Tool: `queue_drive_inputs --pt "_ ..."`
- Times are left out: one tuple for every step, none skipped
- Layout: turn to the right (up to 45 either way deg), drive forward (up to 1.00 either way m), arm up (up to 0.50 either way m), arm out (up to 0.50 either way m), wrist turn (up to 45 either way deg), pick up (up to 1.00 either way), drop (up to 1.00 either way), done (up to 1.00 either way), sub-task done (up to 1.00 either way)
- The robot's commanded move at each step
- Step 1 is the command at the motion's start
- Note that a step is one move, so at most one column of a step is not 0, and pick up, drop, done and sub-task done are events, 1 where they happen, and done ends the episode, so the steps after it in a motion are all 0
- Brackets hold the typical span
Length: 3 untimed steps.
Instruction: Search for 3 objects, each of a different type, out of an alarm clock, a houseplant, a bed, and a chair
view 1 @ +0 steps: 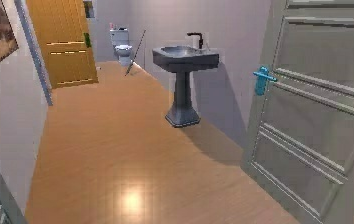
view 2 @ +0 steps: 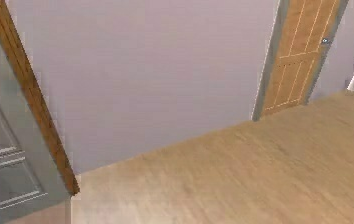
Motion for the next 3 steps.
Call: queue_drive_inputs --pt "-33.0 0.00 0.00 0.00 0.0 0.00 0.00 0.00 0.00" --pt "0.0 0.15 0.00 0.00 0.0 0.00 0.00 0.00 0.00" --pt "45.0 0.00 0.00 0.00 0.0 0.00 0.00 0.00 0.00"
